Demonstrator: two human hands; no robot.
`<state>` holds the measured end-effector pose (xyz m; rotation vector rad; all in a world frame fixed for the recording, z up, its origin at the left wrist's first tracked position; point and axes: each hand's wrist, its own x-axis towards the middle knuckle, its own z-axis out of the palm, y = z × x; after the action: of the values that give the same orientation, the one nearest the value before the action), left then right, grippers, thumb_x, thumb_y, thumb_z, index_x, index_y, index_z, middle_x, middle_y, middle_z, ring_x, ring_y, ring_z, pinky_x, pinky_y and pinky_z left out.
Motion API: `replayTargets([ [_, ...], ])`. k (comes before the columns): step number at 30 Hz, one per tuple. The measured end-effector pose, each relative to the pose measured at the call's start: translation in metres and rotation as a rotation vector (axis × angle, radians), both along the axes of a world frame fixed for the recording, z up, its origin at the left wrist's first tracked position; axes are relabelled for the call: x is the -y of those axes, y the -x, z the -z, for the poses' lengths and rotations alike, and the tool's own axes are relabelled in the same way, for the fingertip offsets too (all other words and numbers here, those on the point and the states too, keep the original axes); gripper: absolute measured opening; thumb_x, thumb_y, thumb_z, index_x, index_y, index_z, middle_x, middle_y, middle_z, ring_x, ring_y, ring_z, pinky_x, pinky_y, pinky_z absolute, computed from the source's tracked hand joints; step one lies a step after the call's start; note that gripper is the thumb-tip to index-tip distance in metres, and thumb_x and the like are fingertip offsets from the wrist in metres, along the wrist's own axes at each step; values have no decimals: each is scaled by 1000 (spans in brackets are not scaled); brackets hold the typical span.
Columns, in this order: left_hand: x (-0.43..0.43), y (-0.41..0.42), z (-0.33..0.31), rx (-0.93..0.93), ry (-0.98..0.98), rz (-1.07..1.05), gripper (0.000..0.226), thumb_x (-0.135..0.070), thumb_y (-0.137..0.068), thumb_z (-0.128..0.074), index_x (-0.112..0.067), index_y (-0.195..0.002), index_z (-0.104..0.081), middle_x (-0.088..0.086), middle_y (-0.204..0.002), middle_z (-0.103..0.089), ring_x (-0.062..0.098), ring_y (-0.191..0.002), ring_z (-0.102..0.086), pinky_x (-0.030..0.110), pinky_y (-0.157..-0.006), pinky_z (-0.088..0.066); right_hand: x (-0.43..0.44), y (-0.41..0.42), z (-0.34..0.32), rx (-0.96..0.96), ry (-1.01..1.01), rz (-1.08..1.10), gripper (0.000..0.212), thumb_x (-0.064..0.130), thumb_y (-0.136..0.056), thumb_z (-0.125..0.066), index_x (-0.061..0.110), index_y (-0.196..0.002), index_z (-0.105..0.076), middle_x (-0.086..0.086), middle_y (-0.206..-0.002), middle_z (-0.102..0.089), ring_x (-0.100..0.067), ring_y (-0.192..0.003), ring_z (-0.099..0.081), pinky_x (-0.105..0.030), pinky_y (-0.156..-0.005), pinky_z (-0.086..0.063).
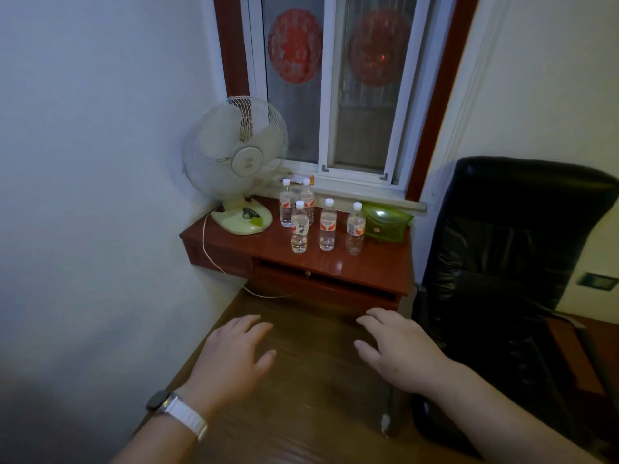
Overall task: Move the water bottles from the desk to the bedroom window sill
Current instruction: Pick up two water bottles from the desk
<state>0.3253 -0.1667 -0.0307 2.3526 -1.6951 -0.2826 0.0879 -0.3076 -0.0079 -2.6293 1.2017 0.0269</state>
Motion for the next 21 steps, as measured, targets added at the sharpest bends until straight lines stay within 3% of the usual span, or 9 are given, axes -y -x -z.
replayTargets([
  [4, 33, -23, 6, 9, -6, 16, 53, -51, -97, -46, -39, -148, -33, -12, -159, -28, 8, -146, -26, 33, -119, -23, 34, -22, 6, 41, -6, 6, 50, 53, -98, -42, 33, -144, -42, 13, -145, -44, -8, -134, -41, -32, -111, -38],
  [13, 151, -71, 26, 56, -56, 43, 49, -51, -98, -44, -41, -145, -35, -14, -157, -28, 6, -144, -26, 29, -118, -24, 162, -74, 41, 76, -43, -72, 49, 52, -98, -41, 31, -143, -44, 12, -143, -45, -8, -131, -42, -32, -111, -36],
  [21, 272, -107, 27, 89, -65, -6, 47, -54, -97, -44, -41, -141, -42, -16, -148, -41, 2, -135, -37, 26, -112, -35, 288, -120, 50, 69, -60, -130, 52, 55, -98, -38, 29, -143, -42, 8, -141, -45, -13, -129, -42, -35, -109, -36],
])
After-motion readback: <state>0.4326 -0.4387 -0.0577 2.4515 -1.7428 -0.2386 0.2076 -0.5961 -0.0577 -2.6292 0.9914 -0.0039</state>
